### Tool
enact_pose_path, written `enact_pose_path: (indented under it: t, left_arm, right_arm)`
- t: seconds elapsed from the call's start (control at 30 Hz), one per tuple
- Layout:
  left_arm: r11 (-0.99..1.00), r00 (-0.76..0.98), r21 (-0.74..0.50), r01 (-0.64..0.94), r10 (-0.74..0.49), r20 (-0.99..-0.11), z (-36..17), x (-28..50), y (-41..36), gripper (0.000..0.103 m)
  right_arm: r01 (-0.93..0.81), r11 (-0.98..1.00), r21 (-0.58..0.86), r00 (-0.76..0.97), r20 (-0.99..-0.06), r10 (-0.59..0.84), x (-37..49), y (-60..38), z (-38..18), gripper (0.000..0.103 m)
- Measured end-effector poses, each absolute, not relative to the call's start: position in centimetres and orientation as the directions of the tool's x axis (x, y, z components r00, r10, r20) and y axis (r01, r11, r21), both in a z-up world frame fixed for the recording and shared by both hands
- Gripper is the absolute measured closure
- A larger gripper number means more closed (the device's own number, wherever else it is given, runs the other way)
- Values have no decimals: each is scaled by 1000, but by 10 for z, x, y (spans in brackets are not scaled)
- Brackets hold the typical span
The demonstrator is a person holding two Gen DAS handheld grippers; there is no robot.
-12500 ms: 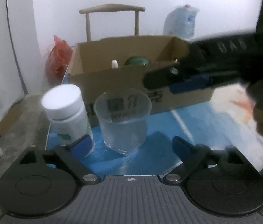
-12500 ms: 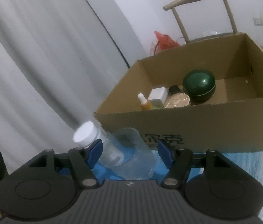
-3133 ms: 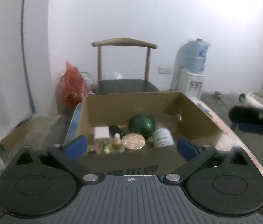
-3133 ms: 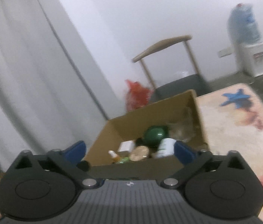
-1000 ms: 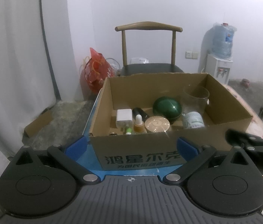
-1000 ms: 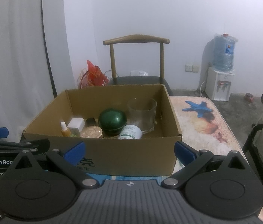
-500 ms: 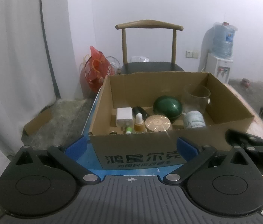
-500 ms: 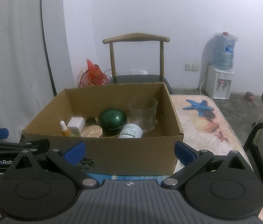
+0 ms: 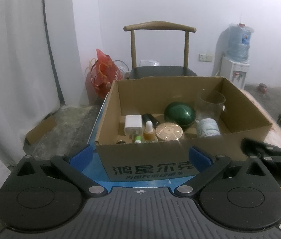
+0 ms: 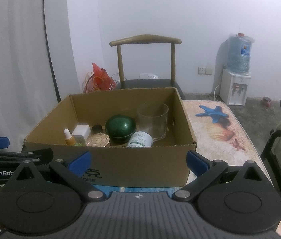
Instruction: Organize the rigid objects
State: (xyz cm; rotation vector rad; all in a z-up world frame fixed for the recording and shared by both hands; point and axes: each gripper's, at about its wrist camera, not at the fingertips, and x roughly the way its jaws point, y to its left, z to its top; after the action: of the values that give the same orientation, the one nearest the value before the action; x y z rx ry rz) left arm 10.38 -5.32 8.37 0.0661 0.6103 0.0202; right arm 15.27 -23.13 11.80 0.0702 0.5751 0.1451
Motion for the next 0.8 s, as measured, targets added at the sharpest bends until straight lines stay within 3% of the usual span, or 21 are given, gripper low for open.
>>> enact_pose_path:
  t: [0.8]
  left_arm:
    - [998,819,66,-9,46,-572,83,104,-56,0]
  right_arm:
    - [-118,987,106,830,-535,157,153,-230,118,0]
